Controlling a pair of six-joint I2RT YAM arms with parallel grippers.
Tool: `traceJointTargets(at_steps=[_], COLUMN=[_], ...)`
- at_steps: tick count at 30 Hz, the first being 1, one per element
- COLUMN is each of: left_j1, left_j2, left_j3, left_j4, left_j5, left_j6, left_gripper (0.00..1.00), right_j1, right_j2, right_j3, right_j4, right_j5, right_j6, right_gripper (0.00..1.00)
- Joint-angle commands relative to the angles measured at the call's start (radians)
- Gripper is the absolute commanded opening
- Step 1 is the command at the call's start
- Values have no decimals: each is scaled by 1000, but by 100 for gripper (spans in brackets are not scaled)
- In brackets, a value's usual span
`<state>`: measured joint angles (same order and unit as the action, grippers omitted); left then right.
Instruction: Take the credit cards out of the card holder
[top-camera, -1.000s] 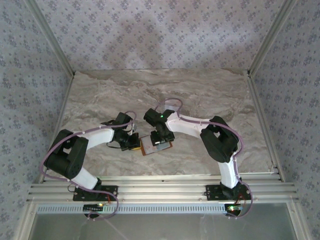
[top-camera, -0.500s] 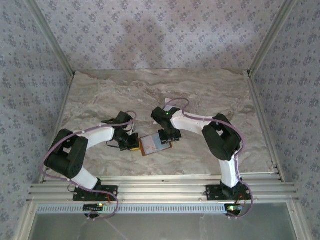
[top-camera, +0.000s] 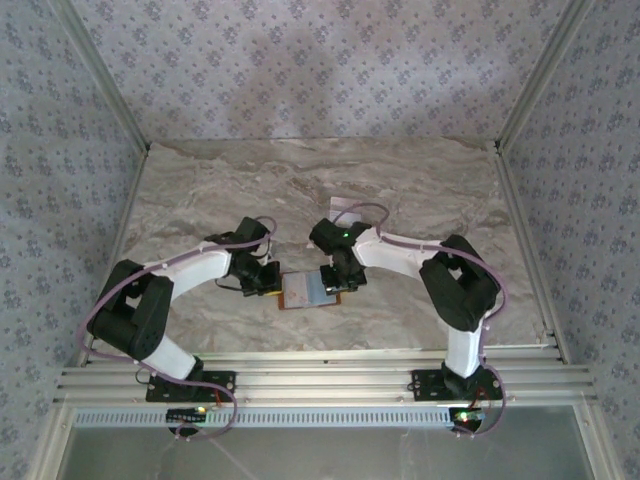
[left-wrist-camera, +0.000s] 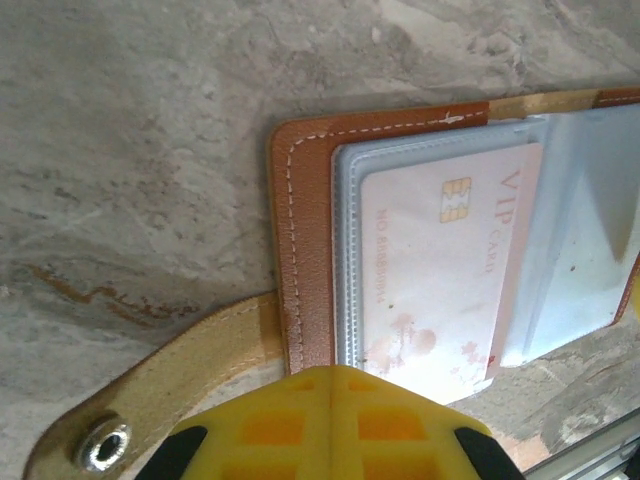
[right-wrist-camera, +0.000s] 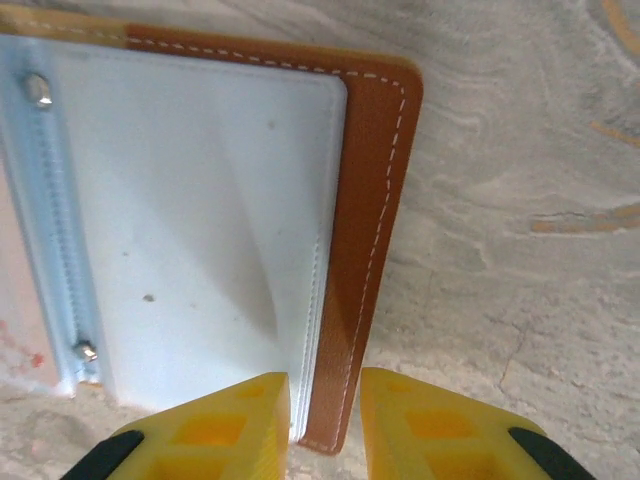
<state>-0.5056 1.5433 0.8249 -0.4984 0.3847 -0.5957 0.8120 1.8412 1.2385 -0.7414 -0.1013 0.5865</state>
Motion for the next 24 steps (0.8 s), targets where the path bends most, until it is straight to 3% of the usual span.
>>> traceJointTargets(at_steps=[1,9,24], left_j1=[-17,-52,-88], left_j2=[-11,11,93], left_j3=[34,61,75], left_j4=[-15,-6,-43], left_j5=[-9,-48,-121], left_j6=[-32,-82,-70], left_gripper=[9,8,3], right_j1=[-3,-14,-39], right_j2=[-59,-90,0], right_j3=[-7,29,-20], right_j4=[-21,6,384], right_j5=[16,30,-306], right_j6=[24,20,151], right_gripper=[28,30,26])
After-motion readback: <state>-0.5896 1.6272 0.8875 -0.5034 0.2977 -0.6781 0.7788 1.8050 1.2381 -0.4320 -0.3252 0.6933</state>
